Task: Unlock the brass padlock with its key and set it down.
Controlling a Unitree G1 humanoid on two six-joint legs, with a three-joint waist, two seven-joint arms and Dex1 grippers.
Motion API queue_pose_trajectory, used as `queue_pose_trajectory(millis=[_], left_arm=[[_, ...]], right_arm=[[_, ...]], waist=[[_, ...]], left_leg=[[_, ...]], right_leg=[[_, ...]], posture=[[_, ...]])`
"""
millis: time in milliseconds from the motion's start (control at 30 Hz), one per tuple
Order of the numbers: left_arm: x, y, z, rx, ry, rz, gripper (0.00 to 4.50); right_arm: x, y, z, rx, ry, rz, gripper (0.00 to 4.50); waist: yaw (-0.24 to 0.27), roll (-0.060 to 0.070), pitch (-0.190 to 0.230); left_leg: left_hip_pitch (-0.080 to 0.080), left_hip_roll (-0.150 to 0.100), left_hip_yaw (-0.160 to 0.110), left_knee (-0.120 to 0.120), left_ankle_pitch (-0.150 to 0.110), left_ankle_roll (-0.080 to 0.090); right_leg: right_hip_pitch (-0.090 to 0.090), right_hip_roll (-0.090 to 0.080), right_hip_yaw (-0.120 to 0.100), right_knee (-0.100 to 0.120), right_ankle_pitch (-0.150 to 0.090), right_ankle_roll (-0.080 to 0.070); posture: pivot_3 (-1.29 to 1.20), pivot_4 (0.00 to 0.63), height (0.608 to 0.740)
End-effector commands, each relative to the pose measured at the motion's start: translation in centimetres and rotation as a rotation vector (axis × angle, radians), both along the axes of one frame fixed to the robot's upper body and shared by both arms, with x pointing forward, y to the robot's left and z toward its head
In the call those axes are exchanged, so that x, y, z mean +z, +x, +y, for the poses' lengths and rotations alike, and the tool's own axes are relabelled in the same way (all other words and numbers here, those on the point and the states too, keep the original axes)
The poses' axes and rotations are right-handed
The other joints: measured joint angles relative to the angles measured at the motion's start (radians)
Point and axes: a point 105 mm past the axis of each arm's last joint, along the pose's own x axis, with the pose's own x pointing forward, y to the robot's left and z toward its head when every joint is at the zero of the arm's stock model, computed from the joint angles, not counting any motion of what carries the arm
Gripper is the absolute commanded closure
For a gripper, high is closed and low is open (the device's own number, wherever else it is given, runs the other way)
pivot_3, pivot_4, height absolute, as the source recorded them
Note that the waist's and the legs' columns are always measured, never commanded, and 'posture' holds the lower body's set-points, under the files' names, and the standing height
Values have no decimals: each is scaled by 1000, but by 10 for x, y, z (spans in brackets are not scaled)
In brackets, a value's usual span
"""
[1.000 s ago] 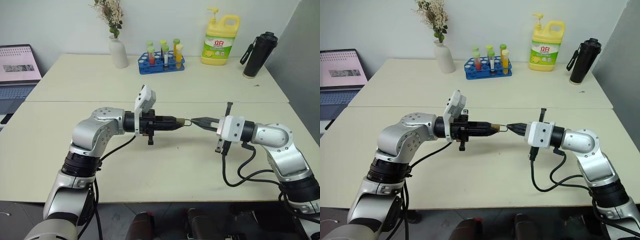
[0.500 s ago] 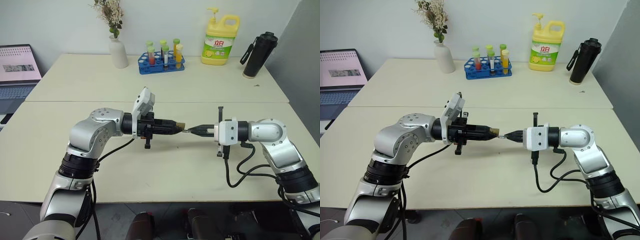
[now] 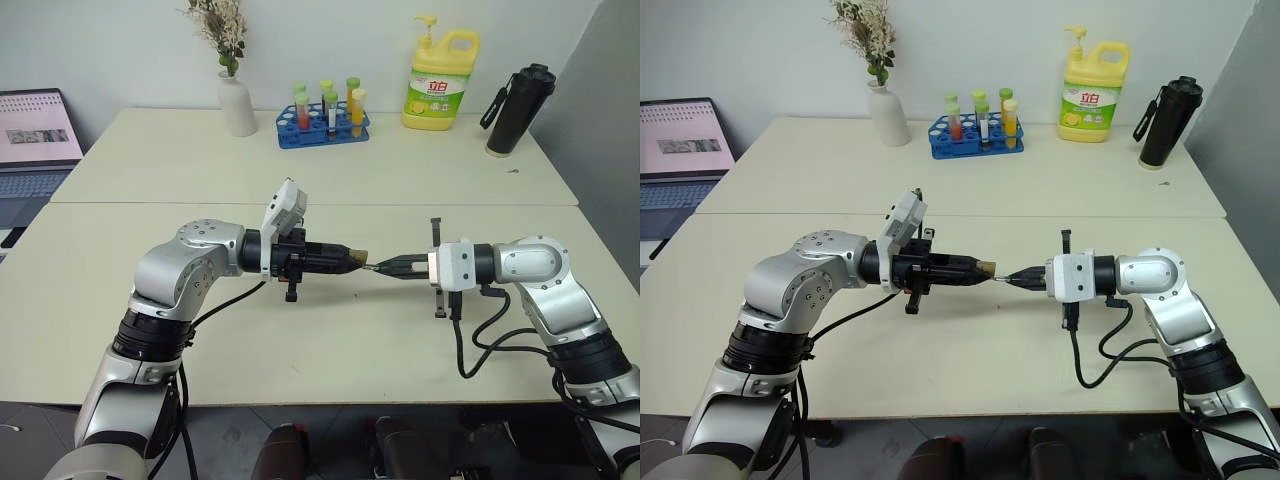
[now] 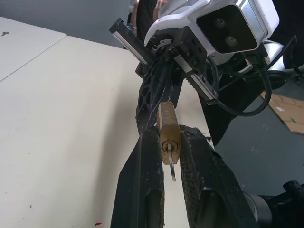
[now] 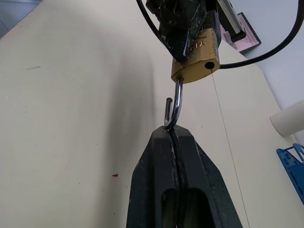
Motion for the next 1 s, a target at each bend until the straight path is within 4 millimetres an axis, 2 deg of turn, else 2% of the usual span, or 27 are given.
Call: queue_pose_trajectory(millis=[33,267,600,700,733,833,1000], left_arm=[[8,-1,0,-2,-15,-35,4343],[8,0,-1,3,-17,-33,4343],[8,0,-1,7,-18,-35,4343],[8,1,-1,13,-17,-42,4343],[8,1,0,14,-13,-49,4343],[8,0,0,14,-7,-58,4343],[7,0,1,13,-3,-55,4343]], right_arm=[[15,-8,5,43,40,-43,4500],[14,-16,7,59,47,-17,4500],[11,-14,4,42,23,-28,4500],[4,-7,-6,-9,-39,-25,4500],[1,0,-16,-50,-73,-23,4500],[4,16,-37,-137,-108,-83,4500],[29,11,-24,-106,20,-66,4500]], waist=[[0,0,0],[0,0,0],[0,0,0],[0,0,0],[0,0,0],[1,0,0],[-4,0,0]], left_leg=[[0,0,0,0,0,0],[0,0,0,0,0,0],[0,0,0,0,0,0],[0,0,0,0,0,0],[0,0,0,0,0,0],[0,0,1,0,0,0],[0,1,1,0,0,0]], right_leg=[[0,0,0,0,0,0],[0,0,0,0,0,0],[0,0,0,0,0,0],[0,0,0,0,0,0],[0,0,0,0,0,0],[0,0,0,0,0,0],[0,0,0,0,0,0]], posture=[[0,150,740],[0,150,740],[0,150,740],[0,150,740],[0,150,740],[0,150,740],[0,150,740]])
